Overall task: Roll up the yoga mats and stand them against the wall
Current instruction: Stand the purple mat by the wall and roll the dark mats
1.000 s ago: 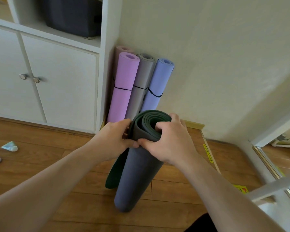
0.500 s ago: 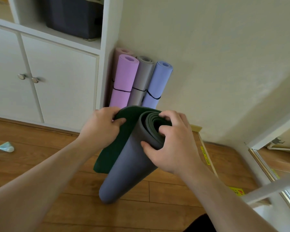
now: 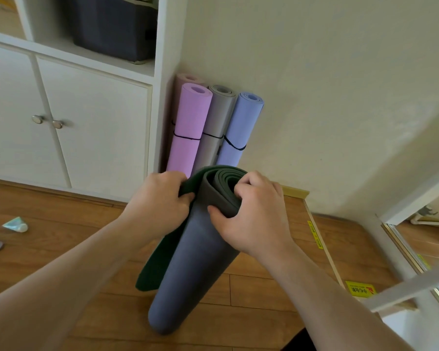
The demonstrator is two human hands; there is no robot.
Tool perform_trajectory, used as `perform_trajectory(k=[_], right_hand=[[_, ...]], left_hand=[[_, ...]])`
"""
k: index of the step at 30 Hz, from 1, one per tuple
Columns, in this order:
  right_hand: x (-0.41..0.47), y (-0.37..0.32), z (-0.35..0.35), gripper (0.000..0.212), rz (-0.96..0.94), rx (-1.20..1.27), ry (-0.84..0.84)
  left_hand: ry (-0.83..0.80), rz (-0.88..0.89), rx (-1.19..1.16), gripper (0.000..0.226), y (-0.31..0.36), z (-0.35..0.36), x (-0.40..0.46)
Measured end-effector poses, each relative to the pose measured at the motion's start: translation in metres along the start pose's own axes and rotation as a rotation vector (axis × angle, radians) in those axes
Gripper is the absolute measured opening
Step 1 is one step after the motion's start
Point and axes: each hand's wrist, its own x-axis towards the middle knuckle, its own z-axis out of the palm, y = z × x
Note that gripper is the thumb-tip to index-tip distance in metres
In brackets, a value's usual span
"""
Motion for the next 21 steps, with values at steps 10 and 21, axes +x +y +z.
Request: perform_trajectory(k=[10,21], right_hand=[[-0.006,-0.004,0.004,0.038,-0.102,0.011,-0.092],[0.012,-0.002,-0.021,0.05,0.095,0.304,-0.342]], left_hand=[[-0.086,-0.134,-0.378,0.046,0.017,0.01,-0.02],[-0.061,-0.093,-0.188,0.046,0.025,0.01,-0.019]])
